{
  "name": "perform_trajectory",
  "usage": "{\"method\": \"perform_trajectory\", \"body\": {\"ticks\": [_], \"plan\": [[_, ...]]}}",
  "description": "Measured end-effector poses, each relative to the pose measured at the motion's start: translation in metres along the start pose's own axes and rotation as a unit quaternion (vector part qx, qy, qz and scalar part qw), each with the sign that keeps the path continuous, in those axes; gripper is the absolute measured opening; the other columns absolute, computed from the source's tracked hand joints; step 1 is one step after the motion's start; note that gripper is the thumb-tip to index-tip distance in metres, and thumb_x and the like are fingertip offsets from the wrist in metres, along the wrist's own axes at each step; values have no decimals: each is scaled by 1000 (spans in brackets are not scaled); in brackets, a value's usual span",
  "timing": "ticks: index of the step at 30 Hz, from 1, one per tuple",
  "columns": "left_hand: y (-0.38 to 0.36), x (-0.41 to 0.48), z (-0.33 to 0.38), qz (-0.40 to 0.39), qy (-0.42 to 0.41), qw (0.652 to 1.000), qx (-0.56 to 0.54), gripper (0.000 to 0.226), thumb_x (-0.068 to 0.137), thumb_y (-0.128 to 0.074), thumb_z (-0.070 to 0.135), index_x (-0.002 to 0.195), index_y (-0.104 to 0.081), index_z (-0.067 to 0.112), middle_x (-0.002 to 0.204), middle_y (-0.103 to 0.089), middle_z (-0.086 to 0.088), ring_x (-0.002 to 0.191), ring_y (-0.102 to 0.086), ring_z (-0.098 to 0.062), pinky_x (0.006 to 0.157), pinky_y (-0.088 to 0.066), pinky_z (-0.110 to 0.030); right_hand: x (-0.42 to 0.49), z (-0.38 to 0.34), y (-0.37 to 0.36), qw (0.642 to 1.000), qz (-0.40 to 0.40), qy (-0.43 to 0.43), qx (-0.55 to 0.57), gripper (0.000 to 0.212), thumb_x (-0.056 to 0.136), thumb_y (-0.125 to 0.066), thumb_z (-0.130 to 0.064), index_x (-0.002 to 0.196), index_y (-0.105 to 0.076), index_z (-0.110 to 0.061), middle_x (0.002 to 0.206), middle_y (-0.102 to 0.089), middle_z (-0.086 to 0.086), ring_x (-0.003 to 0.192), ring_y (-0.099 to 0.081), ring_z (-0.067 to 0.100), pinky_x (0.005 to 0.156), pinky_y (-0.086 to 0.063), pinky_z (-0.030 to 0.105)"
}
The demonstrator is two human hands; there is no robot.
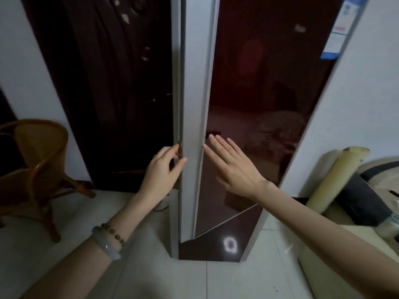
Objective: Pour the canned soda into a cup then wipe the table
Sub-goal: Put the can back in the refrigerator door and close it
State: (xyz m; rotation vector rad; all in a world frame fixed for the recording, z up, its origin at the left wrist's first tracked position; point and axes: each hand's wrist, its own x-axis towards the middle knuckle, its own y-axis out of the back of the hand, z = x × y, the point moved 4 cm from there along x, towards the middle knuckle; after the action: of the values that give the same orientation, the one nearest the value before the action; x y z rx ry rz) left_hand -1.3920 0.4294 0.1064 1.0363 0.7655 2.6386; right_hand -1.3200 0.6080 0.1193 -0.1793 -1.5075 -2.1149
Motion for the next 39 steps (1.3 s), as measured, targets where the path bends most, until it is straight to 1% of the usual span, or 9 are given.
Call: {"method": "perform_trajectory", "body": {"ticks": [4, 7, 10, 15, 17, 21, 26, 36, 39], "plan": [[2, 24, -23, 22, 43, 999, -24, 41, 88, -64, 20, 126, -58, 5, 110, -62, -2, 95, -61, -9, 87, -47, -19, 30, 3, -18, 999, 24, 2, 21, 72, 78, -38, -24, 147, -25, -6, 154, -19, 20, 144, -16, 31, 117, -16, 45], [2, 46, -39, 23, 75, 996, -46, 39, 85, -68, 22, 122, -61, 11, 110, -61, 5, 93, -60, -3, 79, -42, -4, 51, 4, -33, 999, 37, -2, 17, 74, 79, -49, -21, 147, -24, -6, 154, -18, 20, 144, -16, 32, 116, -18, 46], [0, 71, -59, 15, 89, 995, -48, 35, 82, -71, 22, 115, -64, 14, 108, -66, 4, 92, -62, -4, 76, -43, -5, 71, 6, -49, 999, 45, -6, 4, 80, 76, -57, -19, 148, -24, -10, 154, -18, 21, 143, -16, 33, 116, -19, 47], [0, 114, -94, -18, 82, 995, -61, 28, 79, -74, 24, 106, -66, 17, 91, -65, 17, 85, -60, 4, 72, -44, -5, 106, 10, -72, 998, 45, -33, -13, 73, 80, -44, -23, 149, -22, -14, 155, -15, 21, 144, -13, 33, 116, -17, 47], [-1, 132, -108, -43, 74, 994, -71, 25, 78, -75, 25, 102, -66, 21, 87, -64, 21, 83, -61, 7, 71, -45, -4, 118, 10, -80, 997, 41, -52, -28, 75, 79, -50, -22, 149, -23, -14, 154, -15, 22, 144, -13, 34, 115, -17, 47], [-7, 166, -134, -91, 50, 991, -87, 26, 77, -76, 26, 100, -66, 19, 91, -69, 13, 85, -63, 4, 73, -49, -9, 141, 13, -91, 994, 28, -90, -50, 80, 76, -61, -18, 148, -25, -14, 154, -17, 23, 143, -15, 35, 115, -19, 48], [-15, 197, -159, -128, 18, 986, -106, 30, 76, -77, 25, 101, -67, 13, 94, -71, 6, 86, -65, -1, 77, -53, -20, 163, 14, -105, 988, 20, -133, -71, 75, 79, -58, -16, 147, -28, -13, 153, -19, 24, 143, -16, 36, 115, -19, 48], [-29, 237, -185, -156, -18, 978, -140, 29, 75, -79, 21, 96, -65, 7, 90, -72, 0, 79, -67, -4, 75, -54, -21, 192, 18, -120, 975, 18, -196, -100, 62, 84, -42, -16, 145, -33, -14, 151, -25, 23, 141, -23, 36, 113, -21, 49], [-33, 245, -190, -142, -15, 980, -136, 29, 77, -77, 22, 99, -64, 8, 90, -70, 1, 78, -65, -4, 72, -52, -16, 203, 25, -128, 974, -2, -203, -102, 63, 83, -39, -16, 146, -32, -15, 152, -24, 22, 142, -22, 35, 114, -20, 49]]}}
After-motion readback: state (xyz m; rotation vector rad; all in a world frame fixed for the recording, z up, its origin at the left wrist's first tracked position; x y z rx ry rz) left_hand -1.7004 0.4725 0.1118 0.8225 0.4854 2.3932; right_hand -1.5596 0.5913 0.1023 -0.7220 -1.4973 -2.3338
